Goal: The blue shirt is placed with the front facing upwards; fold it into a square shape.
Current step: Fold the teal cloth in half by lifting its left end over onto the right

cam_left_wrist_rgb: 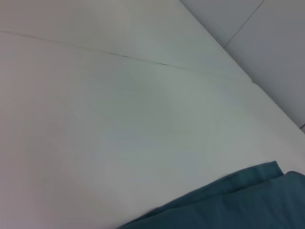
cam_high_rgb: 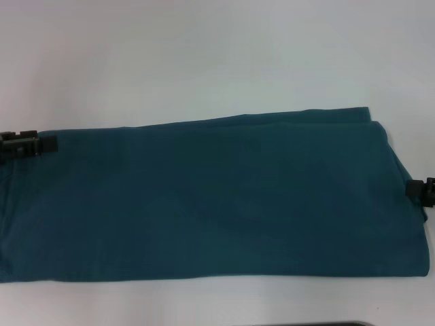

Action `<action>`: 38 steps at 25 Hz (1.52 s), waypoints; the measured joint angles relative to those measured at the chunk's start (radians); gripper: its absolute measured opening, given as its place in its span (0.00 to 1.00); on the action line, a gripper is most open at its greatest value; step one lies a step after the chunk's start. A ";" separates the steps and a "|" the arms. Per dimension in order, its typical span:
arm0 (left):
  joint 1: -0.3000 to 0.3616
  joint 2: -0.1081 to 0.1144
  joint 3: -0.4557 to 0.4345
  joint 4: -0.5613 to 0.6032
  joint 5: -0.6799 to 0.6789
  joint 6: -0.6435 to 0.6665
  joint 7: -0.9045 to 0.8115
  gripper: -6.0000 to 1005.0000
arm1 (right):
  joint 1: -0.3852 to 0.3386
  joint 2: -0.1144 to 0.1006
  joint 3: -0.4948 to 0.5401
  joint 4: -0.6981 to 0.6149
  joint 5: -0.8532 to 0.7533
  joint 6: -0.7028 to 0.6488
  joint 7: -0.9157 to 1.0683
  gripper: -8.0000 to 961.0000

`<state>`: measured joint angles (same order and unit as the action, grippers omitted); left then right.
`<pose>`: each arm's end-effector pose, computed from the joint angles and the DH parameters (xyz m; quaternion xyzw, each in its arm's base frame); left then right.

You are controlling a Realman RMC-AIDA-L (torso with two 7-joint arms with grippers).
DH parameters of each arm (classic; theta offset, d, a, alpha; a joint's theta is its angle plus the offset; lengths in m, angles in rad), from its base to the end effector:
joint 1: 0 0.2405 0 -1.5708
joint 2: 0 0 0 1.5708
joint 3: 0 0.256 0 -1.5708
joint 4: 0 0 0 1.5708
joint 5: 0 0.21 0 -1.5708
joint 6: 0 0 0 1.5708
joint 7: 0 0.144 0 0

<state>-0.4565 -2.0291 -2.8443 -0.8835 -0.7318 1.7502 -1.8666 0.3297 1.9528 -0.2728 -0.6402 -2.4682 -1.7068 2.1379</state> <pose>-0.3338 0.2894 0.0794 -0.8447 -0.4808 -0.1733 0.1588 0.3873 0.2300 0.0628 -0.6940 0.6894 0.1827 0.0985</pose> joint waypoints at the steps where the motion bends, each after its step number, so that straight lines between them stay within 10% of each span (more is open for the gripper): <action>1: 0.000 0.000 0.001 0.000 0.000 -0.001 0.002 0.66 | 0.001 0.000 -0.001 0.001 0.000 0.000 0.000 0.77; 27: -0.014 0.001 0.015 0.011 0.000 -0.022 0.016 0.66 | 0.098 0.069 -0.040 0.026 0.002 -0.052 -0.008 0.77; 38: -0.016 -0.001 0.014 0.012 0.000 -0.028 0.020 0.66 | 0.070 0.048 -0.075 0.046 -0.001 0.007 0.010 0.77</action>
<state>-0.4725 -2.0297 -2.8302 -0.8714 -0.7317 1.7222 -1.8467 0.3995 2.0005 -0.3482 -0.5944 -2.4692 -1.6997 2.1476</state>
